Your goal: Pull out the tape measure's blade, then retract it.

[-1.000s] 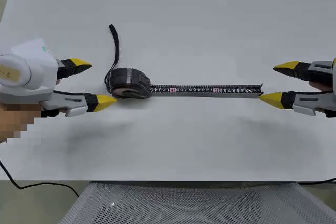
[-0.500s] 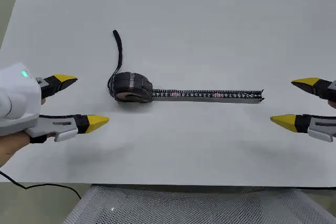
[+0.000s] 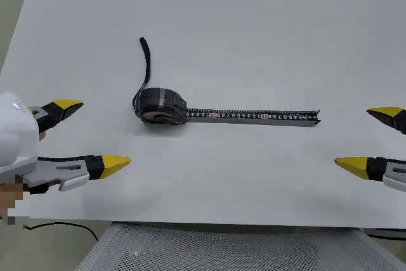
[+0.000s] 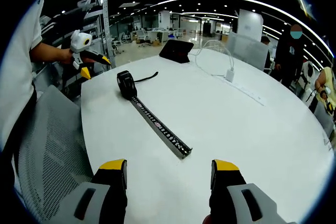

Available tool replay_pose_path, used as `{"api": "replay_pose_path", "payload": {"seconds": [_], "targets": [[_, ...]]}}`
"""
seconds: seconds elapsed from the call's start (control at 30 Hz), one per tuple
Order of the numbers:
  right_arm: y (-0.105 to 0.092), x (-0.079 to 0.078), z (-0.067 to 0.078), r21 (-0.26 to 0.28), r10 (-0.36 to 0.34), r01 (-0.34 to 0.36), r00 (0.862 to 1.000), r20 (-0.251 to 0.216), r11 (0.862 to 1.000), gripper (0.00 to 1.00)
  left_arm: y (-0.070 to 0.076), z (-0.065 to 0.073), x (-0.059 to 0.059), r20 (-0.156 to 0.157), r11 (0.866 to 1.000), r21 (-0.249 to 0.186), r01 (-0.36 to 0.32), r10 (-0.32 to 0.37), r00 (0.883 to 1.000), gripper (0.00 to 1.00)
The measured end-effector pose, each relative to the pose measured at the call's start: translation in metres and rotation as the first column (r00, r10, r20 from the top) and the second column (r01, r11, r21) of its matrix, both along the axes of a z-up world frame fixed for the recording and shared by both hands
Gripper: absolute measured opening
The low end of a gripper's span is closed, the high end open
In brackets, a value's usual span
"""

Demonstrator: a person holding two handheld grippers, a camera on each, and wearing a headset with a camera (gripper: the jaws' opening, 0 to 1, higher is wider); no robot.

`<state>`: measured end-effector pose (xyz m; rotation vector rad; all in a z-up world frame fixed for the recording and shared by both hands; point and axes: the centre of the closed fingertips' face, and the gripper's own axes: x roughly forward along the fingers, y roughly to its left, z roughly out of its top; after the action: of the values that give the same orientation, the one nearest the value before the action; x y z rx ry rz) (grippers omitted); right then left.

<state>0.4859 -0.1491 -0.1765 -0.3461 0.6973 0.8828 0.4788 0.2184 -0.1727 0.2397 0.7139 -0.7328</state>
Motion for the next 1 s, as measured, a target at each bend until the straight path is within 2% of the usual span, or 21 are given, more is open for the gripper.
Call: {"api": "replay_pose_path", "payload": {"seconds": [0.27, 0.47, 0.6, 0.7, 0.77, 1.0], "targets": [[0.001, -0.011, 0.005, 0.031, -0.044, 0.043, 0.999, 0.029, 0.999, 0.70, 0.001, -0.001, -0.012, 0.024, 0.999, -0.007, -0.039, 0.039, 0.999, 0.81], [0.001, -0.018, 0.004, 0.038, -0.069, 0.067, 0.996, 0.052, 0.997, 0.72, -0.003, -0.008, -0.022, 0.036, 0.999, -0.002, -0.050, 0.050, 0.998, 0.82], [0.003, -0.025, 0.001, 0.039, -0.075, 0.073, 0.996, 0.055, 0.997, 0.73, -0.005, -0.014, -0.030, 0.027, 0.998, -0.014, -0.066, 0.067, 0.997, 0.83], [0.002, -0.031, -0.005, 0.044, -0.085, 0.083, 0.995, 0.047, 0.996, 0.74, -0.004, -0.025, -0.039, 0.014, 0.998, 0.004, -0.069, 0.069, 0.998, 0.83], [0.001, -0.034, -0.007, 0.036, -0.089, 0.087, 0.995, 0.042, 0.996, 0.75, -0.003, -0.027, -0.043, -0.002, 0.997, -0.012, -0.081, 0.081, 0.997, 0.83], [-0.004, -0.045, -0.015, 0.034, -0.112, 0.112, 0.994, 0.017, 0.993, 0.80, -0.001, -0.029, -0.052, -0.015, 0.992, -0.032, -0.120, 0.119, 0.993, 0.89]]}}
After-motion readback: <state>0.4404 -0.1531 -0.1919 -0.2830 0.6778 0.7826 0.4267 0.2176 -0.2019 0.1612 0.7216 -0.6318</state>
